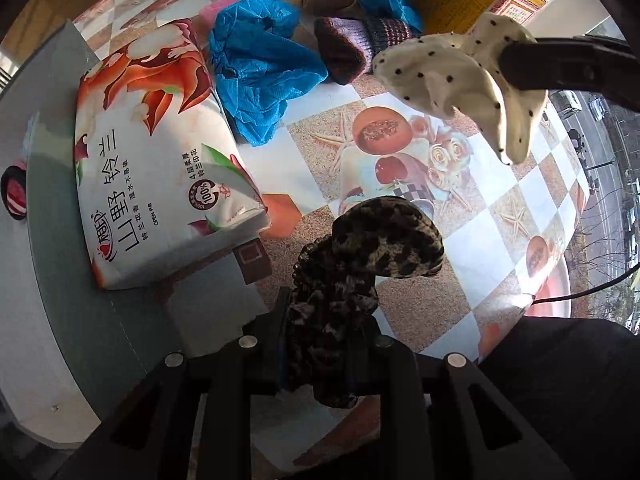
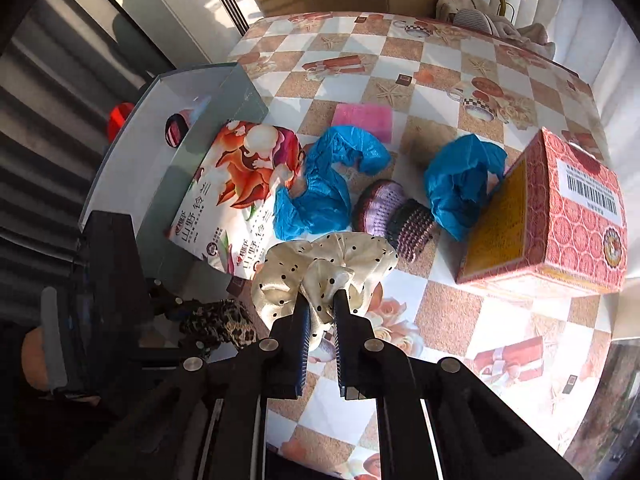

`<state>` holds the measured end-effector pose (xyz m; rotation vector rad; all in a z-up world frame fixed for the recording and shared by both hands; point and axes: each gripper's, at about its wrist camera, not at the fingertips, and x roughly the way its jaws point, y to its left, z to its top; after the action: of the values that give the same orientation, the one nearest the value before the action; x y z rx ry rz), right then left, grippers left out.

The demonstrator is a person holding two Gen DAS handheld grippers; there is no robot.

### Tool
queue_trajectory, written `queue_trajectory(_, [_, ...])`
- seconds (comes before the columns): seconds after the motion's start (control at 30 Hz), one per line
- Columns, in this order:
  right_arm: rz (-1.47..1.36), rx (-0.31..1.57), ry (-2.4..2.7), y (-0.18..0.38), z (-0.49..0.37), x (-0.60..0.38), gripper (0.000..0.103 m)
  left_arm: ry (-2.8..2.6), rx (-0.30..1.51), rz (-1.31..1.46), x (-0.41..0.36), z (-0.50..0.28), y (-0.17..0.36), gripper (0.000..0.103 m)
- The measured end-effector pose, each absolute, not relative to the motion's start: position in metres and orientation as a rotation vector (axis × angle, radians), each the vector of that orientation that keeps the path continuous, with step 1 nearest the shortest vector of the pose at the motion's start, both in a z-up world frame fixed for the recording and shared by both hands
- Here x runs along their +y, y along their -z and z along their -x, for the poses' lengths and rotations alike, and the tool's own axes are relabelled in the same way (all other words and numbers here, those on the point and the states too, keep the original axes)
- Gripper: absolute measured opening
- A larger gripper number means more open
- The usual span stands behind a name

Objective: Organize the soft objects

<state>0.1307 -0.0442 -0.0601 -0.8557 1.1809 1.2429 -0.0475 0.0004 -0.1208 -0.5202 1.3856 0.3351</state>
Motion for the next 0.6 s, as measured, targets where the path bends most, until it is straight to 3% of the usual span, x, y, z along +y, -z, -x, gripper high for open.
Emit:
queue_trajectory(0.03, [0.875,1.195,-1.214,0.066,-0.134,-0.059,0.013,-0.323,1.397,0.511,0.001,0.043,0.122,0.025])
queue_trajectory(0.1, [0.909,1.290,-1.127,0.091,-0.148,-0.084,0.032,-0.304,1.422,0.495,-0.004,0.038,0.127,0.026])
queue_trajectory(0.17, [0.901,1.350,-1.041,0.114,-0.165,-0.105,0.045,-0.279,1.445,0.493,-0.007,0.033,0.131,0.029])
queue_trajectory(0.2, [0.894,1.362,-1.004,0.120,-0.172,-0.113,0.046,-0.271,1.459,0.490,-0.008,0.029,0.134,0.032])
queue_trajectory(0.3, [0.794,1.447,-0.938,0.124,-0.192,-0.127,0.050,-0.279,1.475,0.481,-0.011,0.026,0.137,0.052])
queue_trajectory(0.37, [0.759,1.450,-0.925,0.121,-0.197,-0.130,0.088,-0.286,1.484,0.477,-0.015,0.024,0.138,0.062])
queue_trajectory(0.53, [0.814,1.419,-0.960,0.125,-0.184,-0.115,0.089,-0.317,1.492,0.490,-0.001,0.010,0.139,0.080])
queue_trajectory(0.6, [0.877,1.407,-0.953,0.135,-0.174,-0.105,0.089,-0.331,1.501,0.503,0.005,-0.014,0.135,0.080])
